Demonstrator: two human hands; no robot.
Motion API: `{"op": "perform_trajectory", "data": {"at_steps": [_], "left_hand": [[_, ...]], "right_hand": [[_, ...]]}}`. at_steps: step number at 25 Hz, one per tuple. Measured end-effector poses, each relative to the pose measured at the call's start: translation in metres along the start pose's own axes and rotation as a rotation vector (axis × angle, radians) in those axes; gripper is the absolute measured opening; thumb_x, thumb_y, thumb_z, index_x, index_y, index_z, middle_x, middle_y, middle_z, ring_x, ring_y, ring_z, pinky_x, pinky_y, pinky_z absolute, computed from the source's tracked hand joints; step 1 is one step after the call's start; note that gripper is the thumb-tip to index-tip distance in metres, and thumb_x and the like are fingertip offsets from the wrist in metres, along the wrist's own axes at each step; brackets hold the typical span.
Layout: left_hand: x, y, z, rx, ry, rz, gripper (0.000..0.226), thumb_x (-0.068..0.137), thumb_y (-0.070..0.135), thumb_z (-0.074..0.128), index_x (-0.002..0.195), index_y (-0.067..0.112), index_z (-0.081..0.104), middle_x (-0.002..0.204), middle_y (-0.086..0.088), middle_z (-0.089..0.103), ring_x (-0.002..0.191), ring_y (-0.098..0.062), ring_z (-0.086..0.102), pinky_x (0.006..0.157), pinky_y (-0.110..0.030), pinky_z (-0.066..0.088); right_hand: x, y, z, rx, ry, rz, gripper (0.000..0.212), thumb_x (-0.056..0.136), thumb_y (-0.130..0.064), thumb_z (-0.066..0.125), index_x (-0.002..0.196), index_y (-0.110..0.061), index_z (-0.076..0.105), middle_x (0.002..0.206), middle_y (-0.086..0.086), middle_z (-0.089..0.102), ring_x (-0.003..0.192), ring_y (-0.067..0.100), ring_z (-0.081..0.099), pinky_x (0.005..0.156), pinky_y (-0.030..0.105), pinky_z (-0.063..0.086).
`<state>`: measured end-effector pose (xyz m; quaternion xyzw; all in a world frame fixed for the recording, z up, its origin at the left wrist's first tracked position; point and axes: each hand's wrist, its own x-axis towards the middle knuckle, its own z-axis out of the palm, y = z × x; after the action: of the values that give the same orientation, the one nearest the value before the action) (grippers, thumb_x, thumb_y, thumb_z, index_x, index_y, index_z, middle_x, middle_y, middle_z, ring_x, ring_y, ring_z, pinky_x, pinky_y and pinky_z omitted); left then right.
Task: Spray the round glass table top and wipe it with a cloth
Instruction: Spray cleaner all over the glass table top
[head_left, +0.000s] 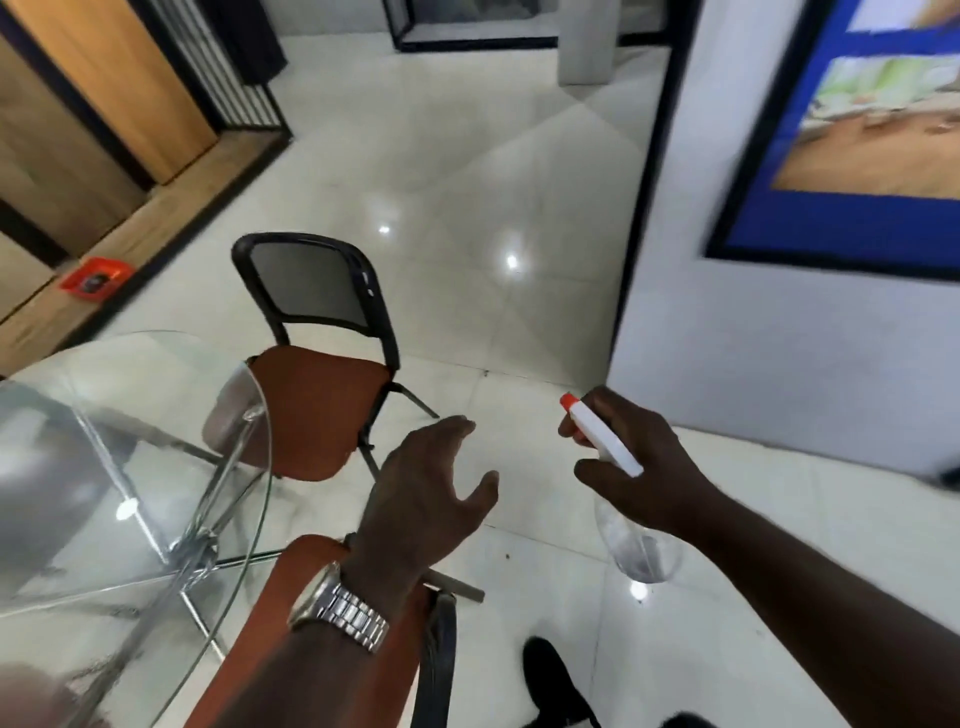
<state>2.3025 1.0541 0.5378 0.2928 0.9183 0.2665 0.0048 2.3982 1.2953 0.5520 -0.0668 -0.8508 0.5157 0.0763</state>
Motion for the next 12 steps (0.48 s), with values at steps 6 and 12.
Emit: {"op": "perform_trajectory", "data": {"at_steps": [6,12], "left_hand": [[0.05,-0.049,-0.022,0.097,0.133,-0.253,0.064,0.084,0.055,0.06,0.137,0.02,0.06,0.139,0.007,0.062,0.129,-0.013,0.056,0.108,-0.037,0.049],[0.058,-0.073,-0.046,0.206,0.299,-0.61,0.059,0.081,0.05,0.064,0.13,0.017,0.066,0.13,0.002,0.069,0.119,-0.019,0.064,0.102,-0.032,0.053]], "right_hand": [[0.145,0.001,0.035,-0.007,-0.307,-0.139,0.032,0.07,-0.017,0.069,0.099,-0.03,0.065,0.099,-0.012,0.075,0.094,0.019,0.073,0.086,0.049,0.059],[0.261,-0.018,0.101,0.071,-0.659,-0.297,0.036,0.073,-0.009,0.072,0.103,-0.027,0.066,0.101,-0.014,0.077,0.098,0.006,0.073,0.084,0.019,0.054]]}}
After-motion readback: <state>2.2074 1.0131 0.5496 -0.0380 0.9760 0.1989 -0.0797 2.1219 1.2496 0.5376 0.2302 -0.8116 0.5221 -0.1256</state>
